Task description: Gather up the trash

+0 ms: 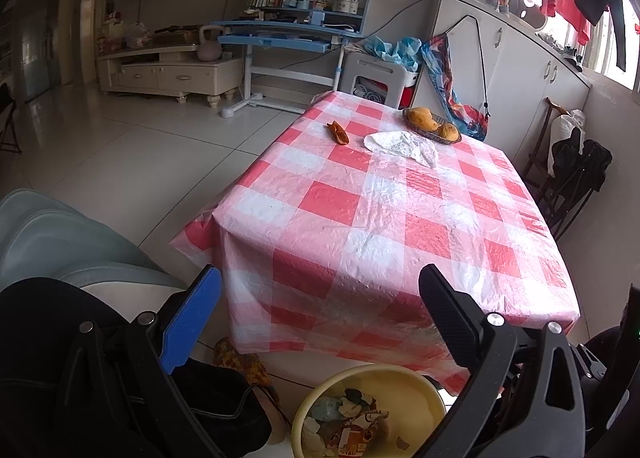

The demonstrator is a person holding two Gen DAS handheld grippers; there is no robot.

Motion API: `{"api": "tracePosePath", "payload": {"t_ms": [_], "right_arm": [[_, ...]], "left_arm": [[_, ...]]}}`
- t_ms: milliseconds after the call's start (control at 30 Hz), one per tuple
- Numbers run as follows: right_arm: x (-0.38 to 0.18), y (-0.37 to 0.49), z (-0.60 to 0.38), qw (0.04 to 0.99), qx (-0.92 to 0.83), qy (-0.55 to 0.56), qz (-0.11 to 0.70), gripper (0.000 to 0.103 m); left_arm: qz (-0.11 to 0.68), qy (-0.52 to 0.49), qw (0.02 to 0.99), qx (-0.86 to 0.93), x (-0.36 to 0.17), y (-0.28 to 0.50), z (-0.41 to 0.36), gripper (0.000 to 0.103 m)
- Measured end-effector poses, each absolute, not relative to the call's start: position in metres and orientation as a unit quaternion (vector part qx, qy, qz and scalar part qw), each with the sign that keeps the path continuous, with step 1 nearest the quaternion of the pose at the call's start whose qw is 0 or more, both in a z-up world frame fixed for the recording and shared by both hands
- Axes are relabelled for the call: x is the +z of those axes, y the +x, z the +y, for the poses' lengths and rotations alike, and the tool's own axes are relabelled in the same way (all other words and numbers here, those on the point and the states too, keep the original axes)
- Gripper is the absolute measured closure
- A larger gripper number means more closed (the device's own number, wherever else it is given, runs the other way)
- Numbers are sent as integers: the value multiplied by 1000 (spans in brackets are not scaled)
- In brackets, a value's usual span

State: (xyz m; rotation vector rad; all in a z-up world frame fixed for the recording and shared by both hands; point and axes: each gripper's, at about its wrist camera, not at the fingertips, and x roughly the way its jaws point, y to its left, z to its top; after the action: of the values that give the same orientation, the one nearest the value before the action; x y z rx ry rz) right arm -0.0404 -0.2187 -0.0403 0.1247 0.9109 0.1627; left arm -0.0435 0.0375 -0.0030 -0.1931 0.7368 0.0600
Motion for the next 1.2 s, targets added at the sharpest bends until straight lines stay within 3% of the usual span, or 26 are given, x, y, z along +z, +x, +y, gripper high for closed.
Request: {"api": "tracePosePath", "payload": {"t_ms": [1200], "right_arm": [[-37, -37, -219, 897, 78, 64, 431, 12]], "left_arm": [[359, -107, 926, 50, -4, -41, 47, 7]]}}
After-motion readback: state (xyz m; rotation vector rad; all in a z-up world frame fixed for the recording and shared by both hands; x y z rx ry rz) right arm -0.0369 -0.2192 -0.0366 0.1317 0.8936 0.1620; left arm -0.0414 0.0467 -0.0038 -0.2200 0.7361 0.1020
